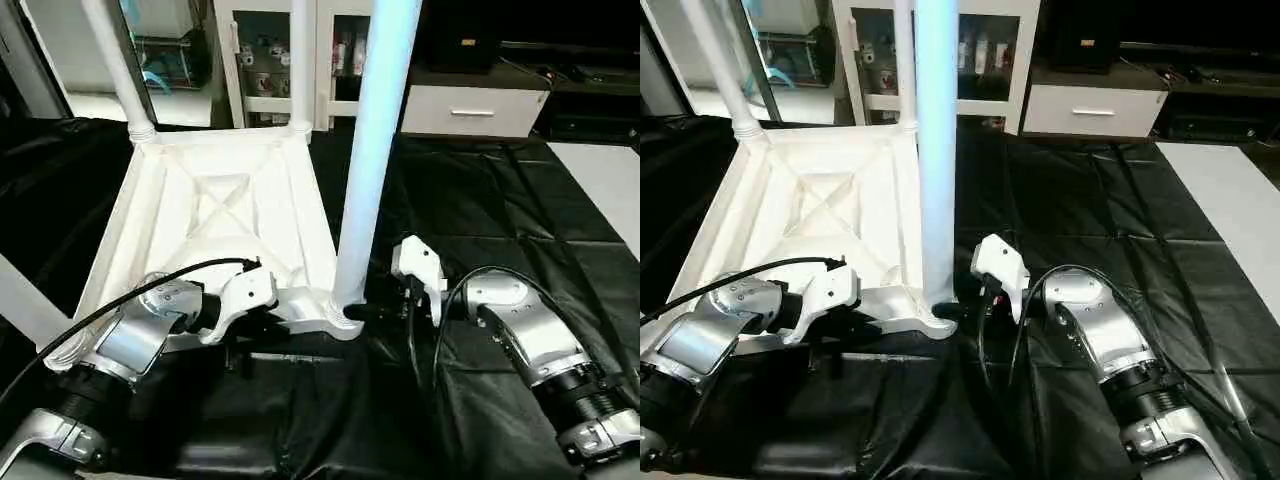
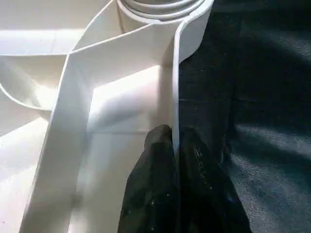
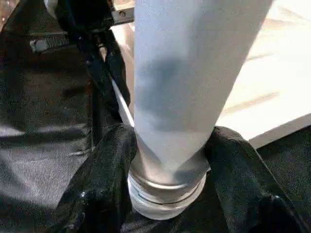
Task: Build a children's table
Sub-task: Rotate leg to tighten
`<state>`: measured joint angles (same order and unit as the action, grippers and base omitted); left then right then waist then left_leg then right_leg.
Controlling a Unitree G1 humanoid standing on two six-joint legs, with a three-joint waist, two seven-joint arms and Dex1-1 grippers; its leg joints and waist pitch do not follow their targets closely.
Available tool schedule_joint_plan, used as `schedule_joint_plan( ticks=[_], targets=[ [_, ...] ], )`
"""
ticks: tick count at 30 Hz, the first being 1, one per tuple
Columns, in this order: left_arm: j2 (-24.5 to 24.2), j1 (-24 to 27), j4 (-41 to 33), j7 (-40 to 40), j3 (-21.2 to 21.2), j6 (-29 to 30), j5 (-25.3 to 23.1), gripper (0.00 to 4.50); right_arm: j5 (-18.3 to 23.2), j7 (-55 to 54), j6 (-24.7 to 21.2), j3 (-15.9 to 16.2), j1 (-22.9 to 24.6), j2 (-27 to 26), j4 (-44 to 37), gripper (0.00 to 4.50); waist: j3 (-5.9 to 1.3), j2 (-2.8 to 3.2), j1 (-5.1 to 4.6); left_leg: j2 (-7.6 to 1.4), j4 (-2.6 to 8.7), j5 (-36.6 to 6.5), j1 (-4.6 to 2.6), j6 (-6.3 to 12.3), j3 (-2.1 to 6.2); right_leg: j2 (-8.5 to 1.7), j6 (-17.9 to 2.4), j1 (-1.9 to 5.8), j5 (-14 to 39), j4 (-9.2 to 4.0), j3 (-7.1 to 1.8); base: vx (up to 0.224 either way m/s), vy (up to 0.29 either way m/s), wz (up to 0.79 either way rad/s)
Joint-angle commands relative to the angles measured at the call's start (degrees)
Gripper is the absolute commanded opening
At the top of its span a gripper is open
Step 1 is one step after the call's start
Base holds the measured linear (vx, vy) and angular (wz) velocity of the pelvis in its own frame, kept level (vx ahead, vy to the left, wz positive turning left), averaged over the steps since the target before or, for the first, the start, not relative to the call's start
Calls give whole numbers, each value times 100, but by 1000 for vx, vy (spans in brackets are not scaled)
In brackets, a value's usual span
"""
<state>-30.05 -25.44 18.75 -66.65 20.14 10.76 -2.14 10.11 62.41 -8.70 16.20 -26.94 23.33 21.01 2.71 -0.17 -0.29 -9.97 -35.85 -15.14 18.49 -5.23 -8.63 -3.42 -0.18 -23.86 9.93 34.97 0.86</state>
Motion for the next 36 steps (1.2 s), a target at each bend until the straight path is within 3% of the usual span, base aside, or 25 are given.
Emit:
schedule_joint_plan(
  ticks=[1, 7, 13, 20, 29, 36],
  targets=[
    [108, 67, 104, -3, 111, -48, 34, 0, -122, -129, -244, 15, -28, 14, 265, 276, -214, -45, 44, -222, 592, -1433, 122, 272, 70, -385, -1007, 207, 2985, -542, -199, 0, 0, 0],
    [107, 45, 93, -79, 99, -41, 72, 0, 5, -18, -298, -59, -92, -38, 380, 353, -238, -35, 88, -225, 586, -1135, 130, 304, 40, -387, -1206, 237, 2459, -501, -214, 0, 0, 0],
    [114, 10, 140, -98, 98, -62, 38, 0, -17, 101, -347, -40, -158, -21, 513, 353, -236, -34, 106, -229, 585, -1037, 137, 316, 29, -391, -1308, 260, 2274, -484, -209, 0, 0, 0],
    [120, -9, 166, -118, 82, -70, 16, 0, 69, 147, -354, -75, -215, -84, 550, 353, -222, -33, 106, -233, 603, -1181, 136, 278, 44, -399, -1191, 249, 2581, -509, -212, 0, 0, 0],
    [130, -47, 240, -106, 88, -130, -23, 0, 115, 309, -364, -53, -205, -89, 516, 275, -213, -25, 104, -240, 615, -1267, 135, 265, 53, -401, -1144, 231, 2707, -524, -213, 0, 0, 0],
    [155, -74, 273, -111, 88, -154, -31, 0, 85, 253, -312, -88, -204, -118, 565, 270, -207, -13, 103, -241, 622, -1316, 135, 248, 57, -402, -1120, 224, 2782, -537, -216, 0, 0, 0]
  ],
)
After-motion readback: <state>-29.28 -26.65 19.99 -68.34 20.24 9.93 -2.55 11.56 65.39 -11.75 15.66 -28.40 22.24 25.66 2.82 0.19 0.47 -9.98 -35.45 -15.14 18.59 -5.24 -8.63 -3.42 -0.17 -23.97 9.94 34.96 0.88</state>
